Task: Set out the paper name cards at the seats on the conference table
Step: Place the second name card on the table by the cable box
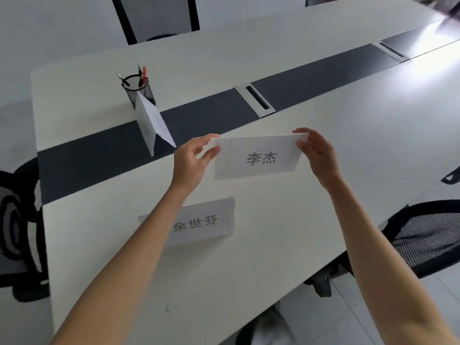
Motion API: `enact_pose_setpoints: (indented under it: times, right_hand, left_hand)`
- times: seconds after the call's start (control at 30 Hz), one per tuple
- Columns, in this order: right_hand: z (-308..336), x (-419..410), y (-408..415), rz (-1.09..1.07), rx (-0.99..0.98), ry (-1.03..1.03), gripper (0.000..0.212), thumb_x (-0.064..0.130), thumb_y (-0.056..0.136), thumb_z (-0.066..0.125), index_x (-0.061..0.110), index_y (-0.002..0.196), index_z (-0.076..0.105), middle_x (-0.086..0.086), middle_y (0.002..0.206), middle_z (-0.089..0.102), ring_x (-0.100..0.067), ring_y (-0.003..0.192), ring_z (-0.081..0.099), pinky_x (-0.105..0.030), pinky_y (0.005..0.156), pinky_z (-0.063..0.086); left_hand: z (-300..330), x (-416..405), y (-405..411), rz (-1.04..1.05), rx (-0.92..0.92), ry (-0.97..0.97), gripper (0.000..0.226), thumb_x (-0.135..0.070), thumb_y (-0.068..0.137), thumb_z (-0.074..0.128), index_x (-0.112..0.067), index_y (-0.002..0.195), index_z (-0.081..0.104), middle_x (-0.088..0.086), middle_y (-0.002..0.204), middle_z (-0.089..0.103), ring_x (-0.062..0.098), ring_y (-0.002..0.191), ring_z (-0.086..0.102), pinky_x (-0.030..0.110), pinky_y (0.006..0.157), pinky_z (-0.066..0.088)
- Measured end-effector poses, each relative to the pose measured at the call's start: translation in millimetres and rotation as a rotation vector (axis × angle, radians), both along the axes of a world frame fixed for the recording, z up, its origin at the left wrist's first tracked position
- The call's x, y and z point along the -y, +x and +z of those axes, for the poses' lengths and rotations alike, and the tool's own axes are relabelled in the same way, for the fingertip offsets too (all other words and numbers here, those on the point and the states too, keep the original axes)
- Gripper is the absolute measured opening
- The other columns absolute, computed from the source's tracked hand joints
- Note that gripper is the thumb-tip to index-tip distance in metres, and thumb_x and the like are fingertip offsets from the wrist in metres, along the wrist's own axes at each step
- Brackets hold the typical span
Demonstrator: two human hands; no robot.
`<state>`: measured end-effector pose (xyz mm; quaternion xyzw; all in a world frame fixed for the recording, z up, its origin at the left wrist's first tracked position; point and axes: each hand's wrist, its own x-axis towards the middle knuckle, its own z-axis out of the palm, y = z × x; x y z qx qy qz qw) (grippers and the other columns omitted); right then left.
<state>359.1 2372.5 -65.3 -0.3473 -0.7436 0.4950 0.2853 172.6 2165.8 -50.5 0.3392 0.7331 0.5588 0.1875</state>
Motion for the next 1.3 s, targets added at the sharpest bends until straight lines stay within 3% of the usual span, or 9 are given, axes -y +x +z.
enact_pose_setpoints:
  times: [0.1,0.2,0.37,0.57,0.73,0.97,1.07,1.17,1.3]
  right_hand:
    - [-19,-58,0,0.009,0.055,-0.031,0.025,0.005,0.087,0.054,0.005,0.111,0.058,-0.006,0.102,0.059,0.011,0.074,0.056,-0.006,0.072,0.043]
    - [-42,-113,-4,0.024,0.126,-0.092,0.025,0.003,0.086,0.054,0.004,0.111,0.059,-0.008,0.099,0.058,0.000,0.077,0.054,-0.018,0.076,0.043]
    - [-75,-177,-23,0.059,0.201,-0.163,0.030,0.000,0.087,0.051,0.004,0.116,0.057,-0.009,0.112,0.058,-0.007,0.085,0.055,-0.006,0.076,0.042]
    - [-102,-215,-41,0.076,0.234,-0.198,0.031,0.005,0.087,0.053,0.013,0.116,0.059,-0.011,0.124,0.061,-0.031,0.112,0.056,-0.035,0.099,0.042]
    - [-108,-223,-41,0.074,0.219,-0.229,0.042,0.014,0.094,0.043,0.013,0.136,0.039,-0.011,0.138,0.049,-0.020,0.128,0.045,-0.024,0.103,0.035]
    - [-144,-212,-30,0.049,0.224,-0.321,0.070,-0.006,0.076,0.030,0.018,0.141,0.028,-0.006,0.146,0.041,-0.024,0.133,0.039,-0.038,0.108,0.033]
    - [-138,-232,-48,0.019,0.198,-0.365,0.075,-0.001,0.063,0.029,0.011,0.137,0.028,-0.009,0.144,0.043,-0.021,0.118,0.046,-0.029,0.090,0.039]
    - [-132,-248,-66,0.066,0.195,-0.339,0.077,0.005,0.054,0.026,0.006,0.131,0.031,-0.015,0.137,0.049,-0.020,0.106,0.047,-0.022,0.075,0.038]
    - [-129,-258,-81,0.113,0.175,-0.347,0.080,0.007,0.057,0.029,0.015,0.137,0.030,-0.009,0.136,0.049,-0.025,0.116,0.049,-0.035,0.094,0.042]
  left_hand:
    - [-19,-59,11,0.078,0.065,-0.037,0.030,-0.022,0.082,0.063,-0.010,0.110,0.065,0.009,0.118,0.066,0.020,0.110,0.060,0.034,0.099,0.047]
    - [-44,-114,26,0.213,0.153,-0.152,0.030,-0.020,0.084,0.062,-0.012,0.112,0.064,0.009,0.111,0.068,0.012,0.102,0.058,0.026,0.097,0.045]
    - [-86,-174,39,0.338,0.270,-0.249,0.029,-0.018,0.086,0.059,-0.013,0.114,0.063,0.006,0.088,0.059,0.013,0.086,0.052,0.009,0.073,0.033]
    - [-116,-213,35,0.426,0.282,-0.242,0.032,-0.014,0.087,0.056,-0.011,0.119,0.060,0.009,0.125,0.062,0.015,0.116,0.056,0.008,0.086,0.034]
    - [-121,-225,54,0.540,0.337,-0.137,0.046,-0.006,0.091,0.046,-0.006,0.136,0.038,0.011,0.140,0.047,0.017,0.129,0.046,0.011,0.098,0.032]
    - [-136,-237,79,0.480,0.506,-0.084,0.066,0.016,0.079,0.027,-0.006,0.142,0.024,0.008,0.151,0.029,0.003,0.130,0.029,0.025,0.115,0.020]
    - [-136,-254,61,0.433,0.539,-0.082,0.071,0.018,0.076,0.026,-0.006,0.143,0.020,0.009,0.152,0.026,0.009,0.137,0.027,0.030,0.117,0.019]
    - [-134,-267,40,0.403,0.506,-0.150,0.070,0.015,0.076,0.028,-0.010,0.141,0.022,0.006,0.153,0.026,0.012,0.140,0.025,0.020,0.110,0.019]
    - [-135,-278,17,0.312,0.449,-0.279,0.075,0.004,0.079,0.035,-0.026,0.145,0.014,-0.006,0.152,0.027,0.007,0.135,0.029,0.022,0.107,0.025]
